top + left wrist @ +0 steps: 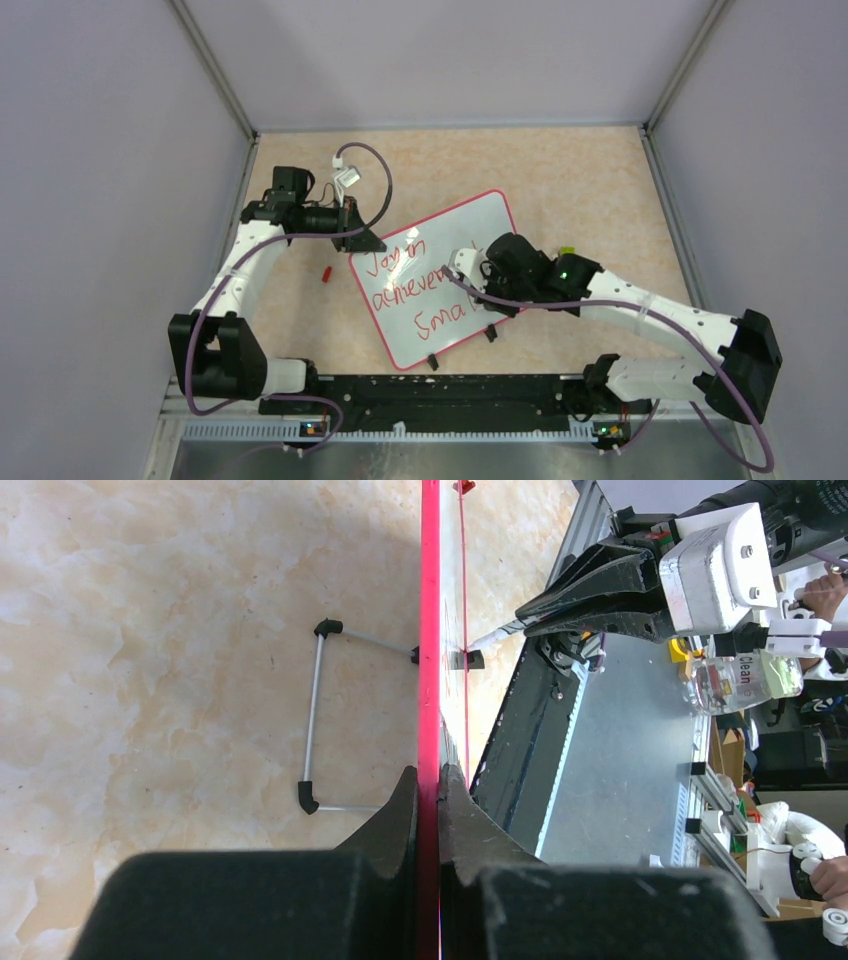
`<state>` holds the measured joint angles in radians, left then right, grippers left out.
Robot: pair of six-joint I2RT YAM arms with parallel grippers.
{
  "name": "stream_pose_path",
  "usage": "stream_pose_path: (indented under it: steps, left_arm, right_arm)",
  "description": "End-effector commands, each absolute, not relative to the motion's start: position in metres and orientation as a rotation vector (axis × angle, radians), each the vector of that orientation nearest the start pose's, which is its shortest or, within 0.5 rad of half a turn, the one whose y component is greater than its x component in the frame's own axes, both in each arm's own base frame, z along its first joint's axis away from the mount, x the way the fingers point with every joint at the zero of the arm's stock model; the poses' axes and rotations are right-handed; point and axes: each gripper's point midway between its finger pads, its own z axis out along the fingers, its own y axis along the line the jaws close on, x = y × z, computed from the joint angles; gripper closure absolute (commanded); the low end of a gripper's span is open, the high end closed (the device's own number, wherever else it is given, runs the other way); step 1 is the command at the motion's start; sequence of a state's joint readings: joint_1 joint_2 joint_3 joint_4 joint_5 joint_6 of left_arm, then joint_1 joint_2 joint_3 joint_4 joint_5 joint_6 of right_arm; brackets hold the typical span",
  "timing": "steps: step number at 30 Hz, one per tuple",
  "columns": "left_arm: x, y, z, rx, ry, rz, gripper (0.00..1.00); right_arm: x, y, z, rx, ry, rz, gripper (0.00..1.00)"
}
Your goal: Write a sentence on the whiteboard
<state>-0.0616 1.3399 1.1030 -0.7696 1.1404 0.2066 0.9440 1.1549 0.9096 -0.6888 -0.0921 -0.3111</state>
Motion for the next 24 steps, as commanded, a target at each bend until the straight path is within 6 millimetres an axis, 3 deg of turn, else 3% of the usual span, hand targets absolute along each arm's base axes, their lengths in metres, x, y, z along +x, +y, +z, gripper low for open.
stream_pose_path:
  steps: [1, 8, 12, 18, 24]
  left_arm:
    - [0.263, -0.163, 0.198, 0.698, 2.155, -1.214, 1.00]
    - [0.262, -0.163, 0.199, 0.701, 2.150, -1.217, 1.00]
    - [0.262, -0.163, 0.200, 0.702, 2.147, -1.215, 1.00]
    - [0.262, -0.163, 0.200, 0.703, 2.147, -1.211, 1.00]
    - [0.262, -0.162, 0.199, 0.703, 2.149, -1.211, 1.00]
  right_arm:
    - [0.172, 0.230, 0.140, -1.513, 1.994, 0.330, 1.00]
    - [0.183, 0.233, 0.185, -1.416, 1.921, 0.336, 1.00]
    - [0.195, 0.232, 0.197, -1.358, 1.910, 0.307, 1.00]
    - [0.211, 0.229, 0.196, -1.306, 1.931, 0.256, 1.00]
    - [0.209, 0.224, 0.177, -1.333, 1.962, 0.231, 1.00]
